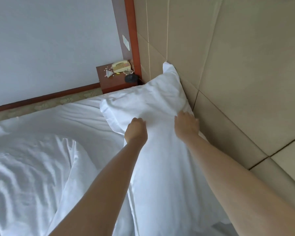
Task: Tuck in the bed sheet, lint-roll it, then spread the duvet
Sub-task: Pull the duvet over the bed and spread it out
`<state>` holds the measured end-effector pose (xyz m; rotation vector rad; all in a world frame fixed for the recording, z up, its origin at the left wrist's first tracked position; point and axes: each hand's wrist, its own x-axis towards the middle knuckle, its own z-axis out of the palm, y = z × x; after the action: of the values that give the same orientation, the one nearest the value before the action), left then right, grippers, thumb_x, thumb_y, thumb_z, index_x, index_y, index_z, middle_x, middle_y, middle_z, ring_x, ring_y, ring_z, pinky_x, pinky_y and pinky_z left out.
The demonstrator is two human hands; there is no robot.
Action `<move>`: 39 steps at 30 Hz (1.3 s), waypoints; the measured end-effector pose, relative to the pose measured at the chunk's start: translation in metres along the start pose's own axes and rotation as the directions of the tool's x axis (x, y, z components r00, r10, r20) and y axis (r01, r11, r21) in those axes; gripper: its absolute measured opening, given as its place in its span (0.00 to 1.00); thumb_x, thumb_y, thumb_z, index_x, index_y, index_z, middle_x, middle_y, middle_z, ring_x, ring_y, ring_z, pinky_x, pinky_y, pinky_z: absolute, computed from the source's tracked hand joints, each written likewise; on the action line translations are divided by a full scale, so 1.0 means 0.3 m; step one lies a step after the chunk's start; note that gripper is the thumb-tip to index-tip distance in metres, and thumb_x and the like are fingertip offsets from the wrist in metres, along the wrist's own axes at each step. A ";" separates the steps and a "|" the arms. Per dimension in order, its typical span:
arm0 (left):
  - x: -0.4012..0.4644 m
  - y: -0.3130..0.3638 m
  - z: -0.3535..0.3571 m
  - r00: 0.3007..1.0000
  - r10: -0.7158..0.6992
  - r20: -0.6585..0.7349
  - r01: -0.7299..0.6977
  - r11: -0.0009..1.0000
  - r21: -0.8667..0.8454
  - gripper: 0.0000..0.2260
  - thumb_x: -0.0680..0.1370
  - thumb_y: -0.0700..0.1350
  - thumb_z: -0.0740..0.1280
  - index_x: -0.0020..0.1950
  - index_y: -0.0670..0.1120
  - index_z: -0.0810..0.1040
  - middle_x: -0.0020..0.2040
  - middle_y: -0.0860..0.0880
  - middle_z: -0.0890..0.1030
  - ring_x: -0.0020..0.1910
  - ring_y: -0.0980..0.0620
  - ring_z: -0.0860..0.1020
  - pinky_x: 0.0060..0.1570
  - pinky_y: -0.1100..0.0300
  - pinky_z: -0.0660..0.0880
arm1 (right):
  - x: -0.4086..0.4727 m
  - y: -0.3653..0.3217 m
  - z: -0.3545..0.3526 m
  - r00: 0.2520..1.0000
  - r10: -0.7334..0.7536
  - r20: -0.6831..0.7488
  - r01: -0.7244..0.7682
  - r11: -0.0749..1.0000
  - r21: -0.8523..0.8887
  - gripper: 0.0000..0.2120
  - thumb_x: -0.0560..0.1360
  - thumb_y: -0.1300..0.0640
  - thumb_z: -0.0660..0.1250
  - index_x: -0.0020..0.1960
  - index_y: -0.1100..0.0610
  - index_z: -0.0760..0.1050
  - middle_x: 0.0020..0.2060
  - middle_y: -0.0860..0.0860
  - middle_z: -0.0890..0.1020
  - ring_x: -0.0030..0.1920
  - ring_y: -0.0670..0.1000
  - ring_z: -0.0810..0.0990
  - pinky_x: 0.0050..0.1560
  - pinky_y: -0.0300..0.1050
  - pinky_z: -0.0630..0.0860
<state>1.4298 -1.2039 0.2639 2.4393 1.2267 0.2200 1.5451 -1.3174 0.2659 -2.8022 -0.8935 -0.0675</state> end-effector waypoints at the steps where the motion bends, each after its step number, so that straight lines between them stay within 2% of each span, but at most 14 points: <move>1: 0.014 -0.016 0.037 0.997 0.021 0.076 -0.023 0.999 0.034 0.13 0.83 0.45 0.53 0.57 0.40 0.74 0.58 0.43 0.73 0.57 0.44 0.74 0.49 0.51 0.72 | 0.002 0.010 0.037 0.997 0.021 0.075 -0.020 1.000 -0.015 0.15 0.82 0.56 0.51 0.68 0.57 0.65 0.63 0.56 0.72 0.63 0.57 0.71 0.59 0.51 0.67; 5: -0.011 -0.096 0.204 0.961 0.032 0.274 -0.061 0.993 0.098 0.17 0.82 0.46 0.57 0.71 0.47 0.67 0.66 0.44 0.70 0.65 0.45 0.70 0.60 0.51 0.70 | -0.068 0.079 0.217 0.905 0.072 0.419 -0.067 0.997 -0.027 0.23 0.83 0.50 0.50 0.76 0.51 0.50 0.71 0.57 0.61 0.67 0.59 0.66 0.62 0.52 0.66; 8: -0.047 -0.130 0.299 0.927 0.036 0.373 -0.090 0.988 0.128 0.21 0.81 0.46 0.59 0.74 0.48 0.62 0.67 0.44 0.68 0.66 0.44 0.70 0.60 0.50 0.70 | -0.127 0.113 0.316 0.833 0.109 0.542 -0.108 0.994 -0.034 0.25 0.83 0.47 0.50 0.77 0.48 0.48 0.72 0.56 0.60 0.68 0.59 0.65 0.62 0.52 0.66; 13: -0.101 -0.143 0.343 0.903 0.029 0.428 -0.110 0.980 0.164 0.22 0.81 0.47 0.59 0.74 0.49 0.60 0.67 0.45 0.66 0.65 0.44 0.69 0.58 0.50 0.70 | -0.150 0.085 0.315 0.853 0.081 0.515 -0.076 0.997 -0.030 0.25 0.83 0.47 0.50 0.77 0.49 0.48 0.73 0.56 0.59 0.68 0.59 0.64 0.62 0.52 0.66; 18: -0.151 -0.142 0.279 0.924 0.060 0.379 -0.154 0.963 0.222 0.20 0.81 0.48 0.58 0.72 0.48 0.62 0.65 0.46 0.67 0.65 0.45 0.68 0.55 0.51 0.69 | -0.176 0.024 0.237 0.890 -0.020 0.455 0.016 1.000 0.012 0.26 0.83 0.47 0.50 0.78 0.50 0.48 0.74 0.55 0.59 0.69 0.58 0.64 0.64 0.52 0.65; 24: -0.263 -0.222 0.130 0.949 0.055 0.310 -0.140 0.955 0.260 0.17 0.81 0.47 0.57 0.69 0.47 0.65 0.64 0.46 0.69 0.65 0.45 0.68 0.59 0.51 0.68 | -0.286 -0.088 0.128 0.899 -0.103 0.427 0.090 0.995 0.049 0.26 0.82 0.47 0.51 0.78 0.51 0.49 0.74 0.56 0.59 0.70 0.58 0.65 0.64 0.51 0.66; 31: -0.509 -0.452 -0.062 0.949 -0.013 0.315 -0.074 0.963 0.260 0.21 0.80 0.45 0.57 0.73 0.48 0.62 0.69 0.46 0.67 0.70 0.44 0.64 0.66 0.46 0.65 | -0.553 -0.270 0.008 0.894 -0.197 0.403 0.182 0.980 0.077 0.26 0.82 0.48 0.53 0.77 0.53 0.51 0.72 0.57 0.62 0.68 0.58 0.66 0.62 0.52 0.67; 39: -0.830 -0.695 -0.340 0.966 0.030 0.259 -0.093 0.967 0.236 0.23 0.80 0.45 0.58 0.75 0.50 0.60 0.71 0.47 0.65 0.70 0.45 0.64 0.66 0.45 0.64 | -0.972 -0.515 -0.138 0.893 -0.239 0.381 0.230 0.971 0.069 0.26 0.82 0.47 0.54 0.77 0.52 0.52 0.71 0.56 0.62 0.68 0.58 0.66 0.63 0.52 0.67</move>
<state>1.0949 -1.2624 0.2788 2.6173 1.1213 -0.2370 1.2185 -1.3682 0.3034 -2.7157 -1.3074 0.4767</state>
